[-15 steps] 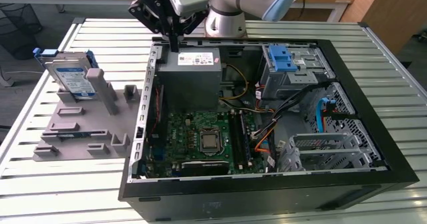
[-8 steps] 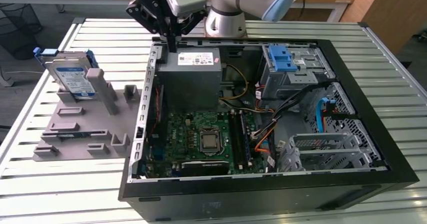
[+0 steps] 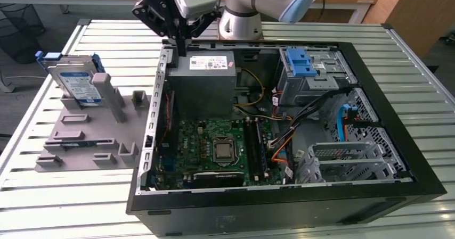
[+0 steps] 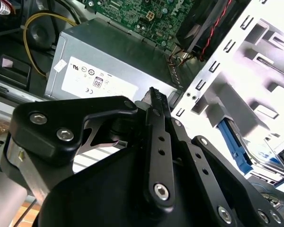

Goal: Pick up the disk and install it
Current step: 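Reach for the disk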

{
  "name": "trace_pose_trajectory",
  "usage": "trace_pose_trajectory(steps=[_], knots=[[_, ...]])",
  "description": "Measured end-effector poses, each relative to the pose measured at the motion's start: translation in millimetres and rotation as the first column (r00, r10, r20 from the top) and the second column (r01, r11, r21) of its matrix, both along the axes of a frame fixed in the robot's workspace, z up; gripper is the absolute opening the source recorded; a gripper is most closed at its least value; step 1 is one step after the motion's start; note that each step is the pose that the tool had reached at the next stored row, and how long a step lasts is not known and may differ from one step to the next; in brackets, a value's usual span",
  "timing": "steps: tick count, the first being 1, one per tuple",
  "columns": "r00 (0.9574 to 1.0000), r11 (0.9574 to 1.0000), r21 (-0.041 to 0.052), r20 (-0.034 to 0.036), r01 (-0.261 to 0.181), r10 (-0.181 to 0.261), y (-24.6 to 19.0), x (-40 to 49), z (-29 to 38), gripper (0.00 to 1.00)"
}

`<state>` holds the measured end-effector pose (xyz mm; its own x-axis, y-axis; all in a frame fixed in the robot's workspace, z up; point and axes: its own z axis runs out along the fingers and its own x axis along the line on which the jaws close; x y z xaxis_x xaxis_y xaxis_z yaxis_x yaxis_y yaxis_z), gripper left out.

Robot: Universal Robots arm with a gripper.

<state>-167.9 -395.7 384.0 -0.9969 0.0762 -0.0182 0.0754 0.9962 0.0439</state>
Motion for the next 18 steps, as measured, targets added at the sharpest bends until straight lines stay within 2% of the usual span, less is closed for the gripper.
trace_pose_trajectory(steps=[18], knots=[[1.0, 1.0, -0.0001, -0.0014, 0.0, 0.0, 0.2, -6.9, -1.5, 0.11]])
